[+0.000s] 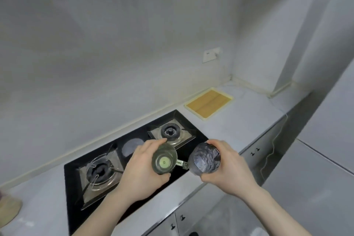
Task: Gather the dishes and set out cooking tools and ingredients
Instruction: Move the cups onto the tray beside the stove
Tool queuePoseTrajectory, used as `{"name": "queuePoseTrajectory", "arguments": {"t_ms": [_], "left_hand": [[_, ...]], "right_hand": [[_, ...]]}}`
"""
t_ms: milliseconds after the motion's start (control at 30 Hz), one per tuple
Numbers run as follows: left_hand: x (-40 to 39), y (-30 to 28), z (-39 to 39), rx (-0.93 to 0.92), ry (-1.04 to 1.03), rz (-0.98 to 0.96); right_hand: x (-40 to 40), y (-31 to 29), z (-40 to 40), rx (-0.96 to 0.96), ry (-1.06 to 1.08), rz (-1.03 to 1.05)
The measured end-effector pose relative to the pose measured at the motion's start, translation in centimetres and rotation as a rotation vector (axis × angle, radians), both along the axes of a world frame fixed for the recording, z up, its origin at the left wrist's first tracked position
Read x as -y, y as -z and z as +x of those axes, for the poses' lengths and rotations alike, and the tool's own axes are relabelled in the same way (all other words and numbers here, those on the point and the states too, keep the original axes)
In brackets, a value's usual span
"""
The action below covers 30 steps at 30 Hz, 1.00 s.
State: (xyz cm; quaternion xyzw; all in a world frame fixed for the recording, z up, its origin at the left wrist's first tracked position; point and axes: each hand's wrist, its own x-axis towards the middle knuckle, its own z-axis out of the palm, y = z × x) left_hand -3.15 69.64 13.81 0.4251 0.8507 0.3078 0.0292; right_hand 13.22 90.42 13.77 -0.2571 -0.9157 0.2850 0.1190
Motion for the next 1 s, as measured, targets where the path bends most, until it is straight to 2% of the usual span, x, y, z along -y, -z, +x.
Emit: {"name": "queuePoseTrajectory", "arguments": {"t_ms": [200,600,833,1000], "left_hand": [[-11.5,0.7,-2.0,0.022,0.082,0.042],[-30.9,3.9,-9.2,0.05,0.138,0.036],[-39.7,5.6,-10.3,0.109,0.144,0.023],[-45.6,6.9,-10.7,0.176,0.072,-0.007]], "right_hand": [[-9.4,0.6,1.2,0.027,0.143,0.004],[-28.3,1.3,-2.6,0.052,0.278,0.022],[-37.9,2.7,-4.3,0.084,0.251,-0.01],[-45.5,3.9,-6.6,0.13,0.131,-0.016]]}}
